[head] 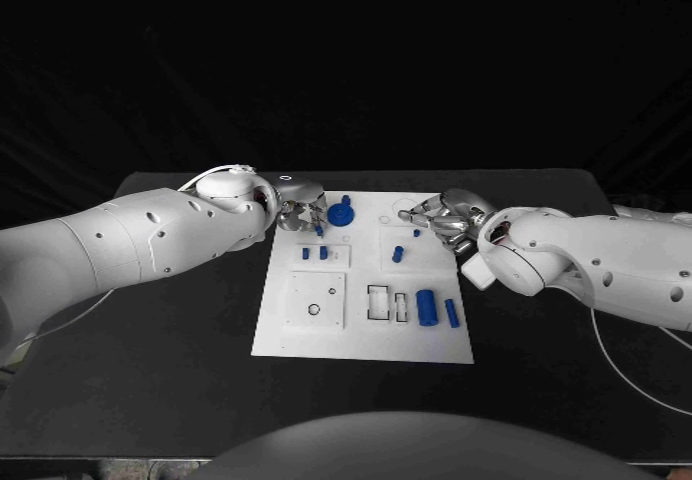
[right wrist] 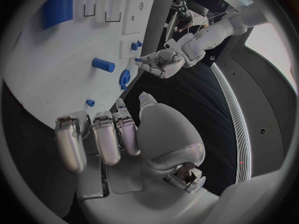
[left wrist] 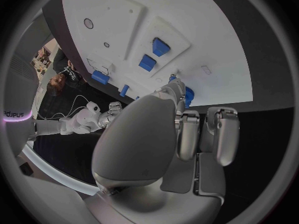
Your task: Assemble the parts on the task board
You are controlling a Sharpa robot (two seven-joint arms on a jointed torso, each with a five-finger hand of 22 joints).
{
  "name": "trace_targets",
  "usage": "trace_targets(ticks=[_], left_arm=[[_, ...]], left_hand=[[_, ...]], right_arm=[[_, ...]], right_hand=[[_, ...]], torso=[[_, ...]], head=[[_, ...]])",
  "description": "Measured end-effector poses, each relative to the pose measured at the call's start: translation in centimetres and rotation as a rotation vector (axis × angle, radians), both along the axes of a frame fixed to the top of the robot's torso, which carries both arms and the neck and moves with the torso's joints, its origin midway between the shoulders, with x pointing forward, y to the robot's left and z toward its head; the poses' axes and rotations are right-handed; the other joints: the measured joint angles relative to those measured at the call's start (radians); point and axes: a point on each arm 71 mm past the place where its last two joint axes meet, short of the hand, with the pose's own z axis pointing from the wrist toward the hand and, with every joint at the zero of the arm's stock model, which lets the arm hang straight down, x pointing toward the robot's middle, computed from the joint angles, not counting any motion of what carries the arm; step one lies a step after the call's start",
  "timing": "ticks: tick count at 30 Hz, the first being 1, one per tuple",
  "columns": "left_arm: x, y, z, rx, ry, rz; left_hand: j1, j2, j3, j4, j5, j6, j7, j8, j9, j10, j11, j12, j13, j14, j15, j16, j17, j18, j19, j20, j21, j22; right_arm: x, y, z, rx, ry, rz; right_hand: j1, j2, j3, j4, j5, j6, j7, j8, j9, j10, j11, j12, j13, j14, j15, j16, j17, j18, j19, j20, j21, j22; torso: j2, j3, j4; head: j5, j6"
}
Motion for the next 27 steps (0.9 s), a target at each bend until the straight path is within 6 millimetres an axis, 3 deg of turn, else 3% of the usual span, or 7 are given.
trace_targets(ticks=[27], left_arm=[[0.14,-0.05,-0.18,0.015,0.017,-0.001]], left_hand=[[0.000,0.000,0.000,0.000,0.000,0.000,0.000,-0.002,-0.001,-0.002,-0.002,0.000,0.000,0.000,0.000,0.000,0.000,0.000,0.000,0.000,0.000,0.001]], right_arm=[[-0.01,0.03,0.00,0.000,0.001,0.002]], right_hand=[[0.000,0.000,0.000,0.000,0.000,0.000,0.000,0.000,0.000,-0.001,0.002,0.003,-0.001,0.000,0.000,0.000,0.000,0.000,0.000,0.000,0.000,0.000]], torso=[[0.000,0.0002,-0.0003]], head=[[0.000,0.000]])
